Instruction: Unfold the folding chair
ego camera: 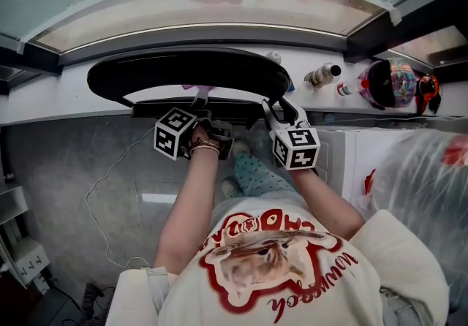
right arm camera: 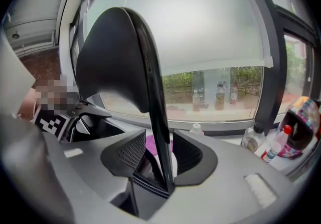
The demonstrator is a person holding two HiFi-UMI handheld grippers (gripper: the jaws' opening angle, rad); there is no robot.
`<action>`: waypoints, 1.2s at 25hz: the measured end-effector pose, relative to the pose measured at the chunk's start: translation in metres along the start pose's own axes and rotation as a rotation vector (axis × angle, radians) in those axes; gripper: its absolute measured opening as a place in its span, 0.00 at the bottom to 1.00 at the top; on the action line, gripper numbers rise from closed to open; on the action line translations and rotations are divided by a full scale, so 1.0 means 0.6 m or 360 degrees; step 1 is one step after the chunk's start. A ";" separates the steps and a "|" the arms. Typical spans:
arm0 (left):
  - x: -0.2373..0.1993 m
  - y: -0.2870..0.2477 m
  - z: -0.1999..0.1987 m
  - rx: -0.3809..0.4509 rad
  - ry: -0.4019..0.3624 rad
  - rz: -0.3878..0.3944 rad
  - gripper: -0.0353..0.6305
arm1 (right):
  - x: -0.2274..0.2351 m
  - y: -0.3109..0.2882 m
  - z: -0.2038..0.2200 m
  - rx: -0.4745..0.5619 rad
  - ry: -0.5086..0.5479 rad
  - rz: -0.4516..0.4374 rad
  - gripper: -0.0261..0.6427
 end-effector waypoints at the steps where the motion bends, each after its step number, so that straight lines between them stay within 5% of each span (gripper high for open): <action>1: 0.002 -0.004 0.000 -0.0018 -0.0019 -0.0012 0.55 | 0.002 -0.006 0.004 -0.0013 0.0004 0.0000 0.30; 8: 0.006 -0.028 0.000 -0.0045 -0.0013 -0.0077 0.55 | 0.013 -0.021 0.018 -0.0018 -0.0051 -0.0020 0.27; 30: -0.041 0.014 0.011 -0.0040 -0.0041 0.0115 0.53 | 0.030 -0.018 0.070 -0.0089 0.0001 -0.0029 0.26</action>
Point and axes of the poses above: the fingertips, and each gripper's own axes: y backward along the fingers, x to its right, z out of its underside, the point moved 9 cm from there along y, backward along the fingers, and after that the axes turned 9 degrees about x, right-handed, at the moved point
